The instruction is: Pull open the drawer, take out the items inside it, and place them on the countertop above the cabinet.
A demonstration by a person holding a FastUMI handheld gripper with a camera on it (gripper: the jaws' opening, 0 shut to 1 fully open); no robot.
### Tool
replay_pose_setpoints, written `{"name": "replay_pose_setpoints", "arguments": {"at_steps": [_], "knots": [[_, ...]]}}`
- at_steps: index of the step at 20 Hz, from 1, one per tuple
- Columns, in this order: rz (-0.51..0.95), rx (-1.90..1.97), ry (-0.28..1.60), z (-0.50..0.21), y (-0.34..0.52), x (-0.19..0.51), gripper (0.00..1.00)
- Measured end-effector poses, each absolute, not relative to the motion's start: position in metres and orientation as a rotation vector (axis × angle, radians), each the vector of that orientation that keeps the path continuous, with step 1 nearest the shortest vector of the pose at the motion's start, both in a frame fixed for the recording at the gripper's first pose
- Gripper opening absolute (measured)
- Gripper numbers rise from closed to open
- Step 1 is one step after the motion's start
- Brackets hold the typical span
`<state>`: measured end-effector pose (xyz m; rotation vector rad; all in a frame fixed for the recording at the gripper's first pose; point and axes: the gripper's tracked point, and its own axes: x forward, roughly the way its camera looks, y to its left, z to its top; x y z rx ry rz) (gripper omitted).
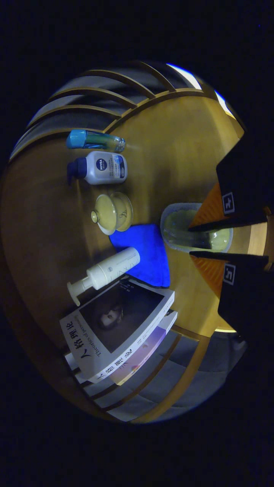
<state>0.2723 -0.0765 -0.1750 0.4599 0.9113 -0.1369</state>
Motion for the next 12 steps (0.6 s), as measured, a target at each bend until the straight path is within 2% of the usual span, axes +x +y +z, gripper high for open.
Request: {"name": "replay_pose_setpoints", "arguments": {"at_steps": [3, 6, 12], "knots": [[-0.111, 0.403, 0.857, -0.164, -0.073, 0.271, 0.59], [-0.144, 0.291, 0.766, -0.144, -0.083, 0.261, 0.98], [-0.093, 0.262, 0.601, -0.096, -0.058, 0.225, 0.98]]}}
